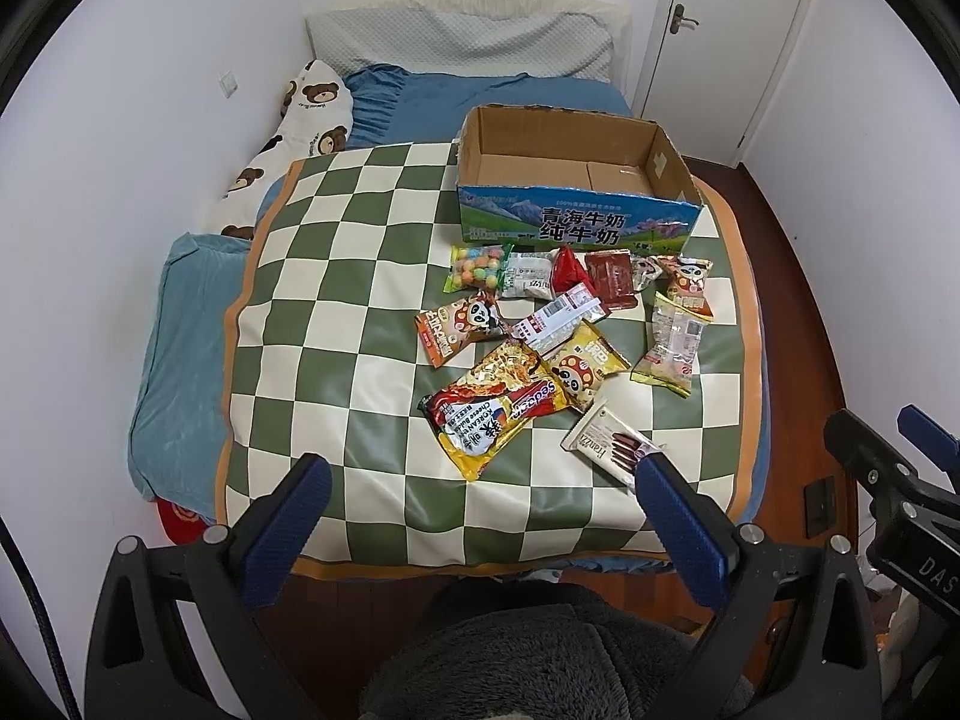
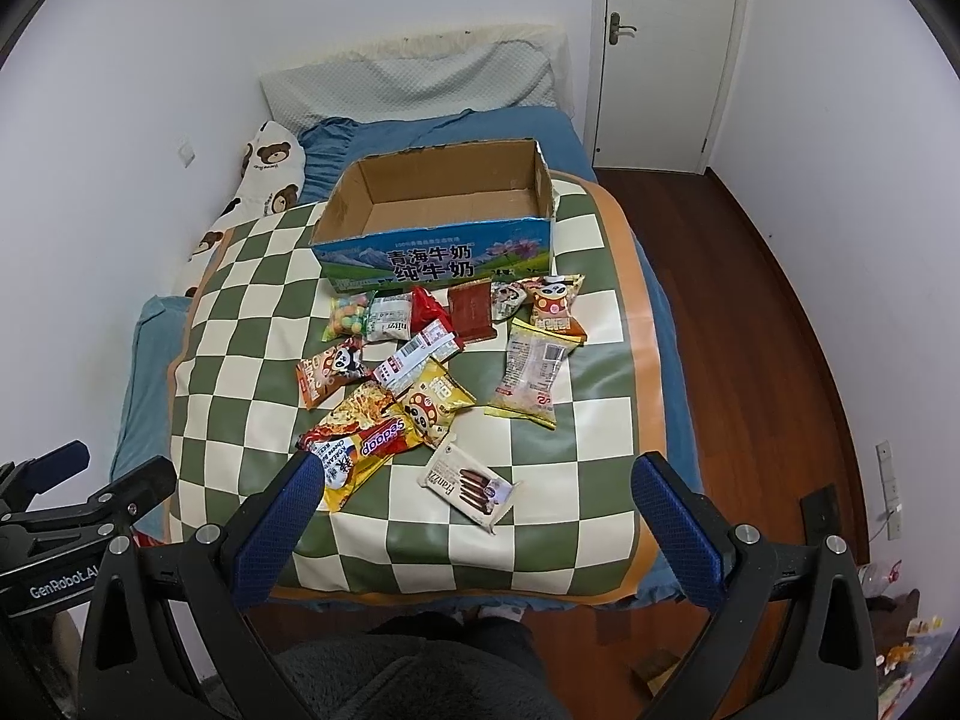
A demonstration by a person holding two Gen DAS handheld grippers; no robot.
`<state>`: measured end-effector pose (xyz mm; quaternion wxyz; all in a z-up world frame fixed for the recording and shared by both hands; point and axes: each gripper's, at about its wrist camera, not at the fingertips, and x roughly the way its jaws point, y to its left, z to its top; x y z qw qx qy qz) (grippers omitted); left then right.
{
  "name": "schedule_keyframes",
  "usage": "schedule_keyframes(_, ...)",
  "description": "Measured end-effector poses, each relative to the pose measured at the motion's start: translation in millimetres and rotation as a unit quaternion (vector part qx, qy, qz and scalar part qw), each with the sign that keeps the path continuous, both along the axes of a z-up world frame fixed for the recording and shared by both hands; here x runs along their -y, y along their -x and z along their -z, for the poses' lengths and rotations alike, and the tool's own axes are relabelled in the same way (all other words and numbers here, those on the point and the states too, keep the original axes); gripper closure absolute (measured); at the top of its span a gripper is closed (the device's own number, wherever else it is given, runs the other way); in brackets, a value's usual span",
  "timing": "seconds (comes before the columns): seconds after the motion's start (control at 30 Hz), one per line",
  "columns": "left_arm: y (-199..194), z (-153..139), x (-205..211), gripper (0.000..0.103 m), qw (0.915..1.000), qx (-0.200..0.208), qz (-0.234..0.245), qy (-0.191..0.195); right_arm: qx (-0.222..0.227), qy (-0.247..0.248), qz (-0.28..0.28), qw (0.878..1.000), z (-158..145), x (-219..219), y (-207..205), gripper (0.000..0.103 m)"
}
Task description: Organize snacks
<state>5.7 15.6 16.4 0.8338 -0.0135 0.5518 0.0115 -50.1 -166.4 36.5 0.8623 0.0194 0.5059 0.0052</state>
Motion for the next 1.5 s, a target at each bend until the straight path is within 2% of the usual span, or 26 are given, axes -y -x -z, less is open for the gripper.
schedule_keyframes(0.37,2,-1,5,0.0,1.0,0.003,0.001,-0.001,0.004,-0.001,0.0,1.0,-6,4,-2,0.0)
schedule_keyframes(0.7,-1,-21,24,0.0,1.0,0.007,0.001,-0.003,0.01,-0.003,-0.002,1.0,-10,11,-5,0.0)
schedule_keyframes(0.9,-13,-15,24,0.0,0.9994,0.028,0.004,-0.018,0.0,-0.008,-0.005,1.0,5,11,-11,0.0)
schedule_keyframes(1.0,-30,11,19,0.0,0.9989,0.021,0.016,-0.04,-0.023,-0.006,-0.017,1.0,36,11,-27,0.0)
schedule_keyframes(1.13,-63,66,22,0.0,0.9924,-0.003,0.063,-0.105,-0.071,0.014,-0.044,0.996,109,7,-56,0.0)
schedule_keyframes(1.27,-96,136,31,0.0,0.9767,-0.051,0.13,-0.163,-0.121,0.029,-0.076,0.989,184,-4,-75,0.0)
schedule_keyframes(1.37,-110,185,37,0.0,0.9656,-0.087,0.18,-0.166,-0.142,0.033,-0.101,0.984,235,-11,-84,0.002)
schedule_keyframes(1.5,-132,250,46,0.0,0.9447,-0.139,0.239,-0.176,-0.167,0.051,-0.152,0.973,293,-26,-94,0.008)
